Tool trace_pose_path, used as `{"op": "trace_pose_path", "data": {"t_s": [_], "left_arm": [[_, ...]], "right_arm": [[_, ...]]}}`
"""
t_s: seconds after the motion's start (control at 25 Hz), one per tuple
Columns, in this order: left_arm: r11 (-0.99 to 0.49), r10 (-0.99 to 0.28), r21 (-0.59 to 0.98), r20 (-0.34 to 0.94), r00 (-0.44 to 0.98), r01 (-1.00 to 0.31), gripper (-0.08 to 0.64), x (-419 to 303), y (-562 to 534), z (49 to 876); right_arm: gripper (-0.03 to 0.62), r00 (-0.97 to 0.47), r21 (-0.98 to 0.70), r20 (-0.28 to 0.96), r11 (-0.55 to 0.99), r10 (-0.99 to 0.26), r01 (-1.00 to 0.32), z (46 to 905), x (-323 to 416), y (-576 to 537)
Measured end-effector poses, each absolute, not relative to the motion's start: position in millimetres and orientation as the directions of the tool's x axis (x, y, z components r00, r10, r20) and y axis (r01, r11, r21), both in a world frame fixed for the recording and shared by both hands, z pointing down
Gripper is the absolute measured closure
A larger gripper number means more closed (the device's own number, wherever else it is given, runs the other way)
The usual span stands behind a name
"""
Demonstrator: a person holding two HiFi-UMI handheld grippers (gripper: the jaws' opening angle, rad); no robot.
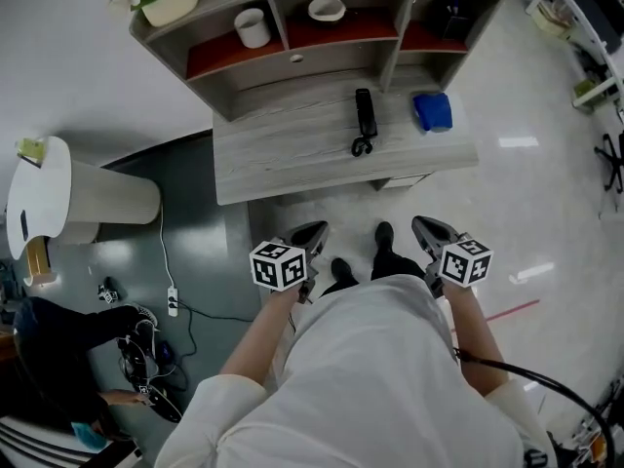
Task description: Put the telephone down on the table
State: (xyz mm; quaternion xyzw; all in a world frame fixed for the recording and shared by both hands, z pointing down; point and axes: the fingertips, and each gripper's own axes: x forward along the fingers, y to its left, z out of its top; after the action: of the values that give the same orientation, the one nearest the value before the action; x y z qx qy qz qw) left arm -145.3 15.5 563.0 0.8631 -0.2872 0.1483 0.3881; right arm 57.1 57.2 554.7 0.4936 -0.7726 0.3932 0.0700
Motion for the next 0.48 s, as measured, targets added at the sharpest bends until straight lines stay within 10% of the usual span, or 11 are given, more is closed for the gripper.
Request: {"op": "trace_pose_path", "data": {"t_s": [0.48], "left_arm": [[-0.46, -0.442, 0.653, 0.419, 0.793, -0.602, 0.551, -106, 56, 548]], "right_arm": [[0.575, -0.568, -0.59, 0.431, 0.257, -0.702, -0.765, 539, 88, 85]]}}
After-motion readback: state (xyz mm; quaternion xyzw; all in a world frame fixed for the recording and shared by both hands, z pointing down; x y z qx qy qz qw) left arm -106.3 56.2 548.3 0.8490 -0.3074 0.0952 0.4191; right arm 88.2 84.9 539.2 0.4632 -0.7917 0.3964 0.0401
